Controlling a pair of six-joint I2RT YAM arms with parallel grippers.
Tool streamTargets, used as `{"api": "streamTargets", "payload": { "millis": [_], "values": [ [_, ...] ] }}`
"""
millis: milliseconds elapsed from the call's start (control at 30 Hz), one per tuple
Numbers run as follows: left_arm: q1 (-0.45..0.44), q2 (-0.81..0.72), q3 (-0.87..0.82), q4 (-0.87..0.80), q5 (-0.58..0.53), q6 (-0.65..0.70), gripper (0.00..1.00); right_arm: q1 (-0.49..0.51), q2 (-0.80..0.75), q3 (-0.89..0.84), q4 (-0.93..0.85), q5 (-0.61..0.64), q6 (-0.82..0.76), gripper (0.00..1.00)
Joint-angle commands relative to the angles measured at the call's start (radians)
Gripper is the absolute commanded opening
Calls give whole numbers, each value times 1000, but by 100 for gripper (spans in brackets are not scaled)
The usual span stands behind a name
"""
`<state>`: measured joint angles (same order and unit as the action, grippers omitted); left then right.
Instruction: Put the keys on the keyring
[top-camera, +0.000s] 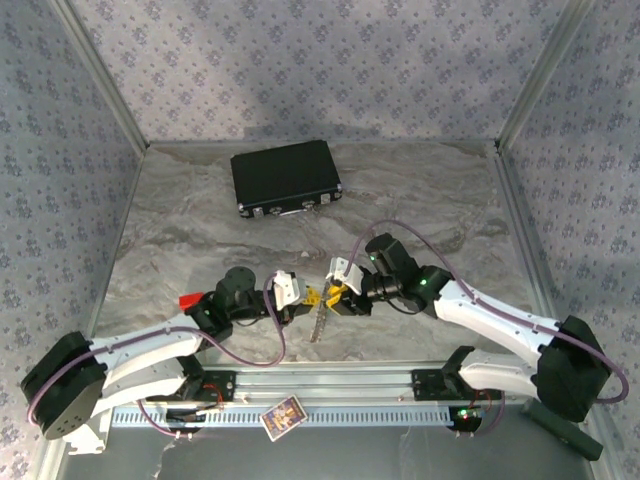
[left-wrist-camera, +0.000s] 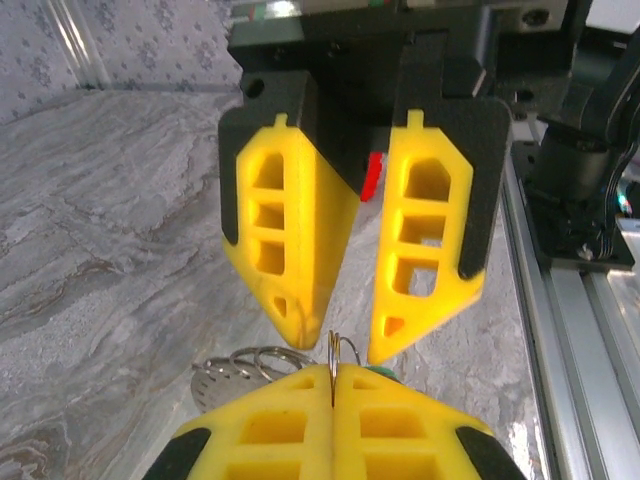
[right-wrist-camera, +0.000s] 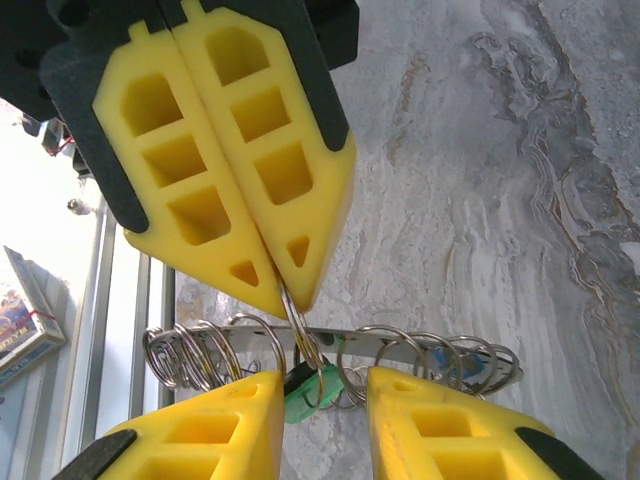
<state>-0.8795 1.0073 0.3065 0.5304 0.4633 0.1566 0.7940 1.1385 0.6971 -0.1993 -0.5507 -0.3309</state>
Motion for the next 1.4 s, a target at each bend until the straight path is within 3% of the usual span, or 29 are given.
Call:
{"api": "streamTargets", "payload": {
  "millis": [0, 200, 433, 567, 667, 1000, 1367],
  "values": [
    [-7, 9, -13, 134, 20, -47, 0, -6, -16, -15, 61, -40, 38, 28],
    [-8, 17, -18, 151, 23, -54, 0, -7, -16, -18, 74, -43, 43, 22],
    [-7, 18, -14, 148, 21, -57, 0, -9, -16, 0, 56, -48, 31, 2],
    [-9, 17, 12, 81, 14, -52, 23, -9, -16, 35, -12, -54, -8, 0],
    [-7, 25, 45, 1, 32, -33, 25, -6, -11, 79, -106, -34, -60, 0],
    [-20, 32, 129, -166, 49, 53, 21, 47, 31, 215, -344, 97, -195, 0],
    [-23, 53, 143, -161, 60, 65, 6, 90, 39, 248, -340, 126, -211, 0]
  ]
}}
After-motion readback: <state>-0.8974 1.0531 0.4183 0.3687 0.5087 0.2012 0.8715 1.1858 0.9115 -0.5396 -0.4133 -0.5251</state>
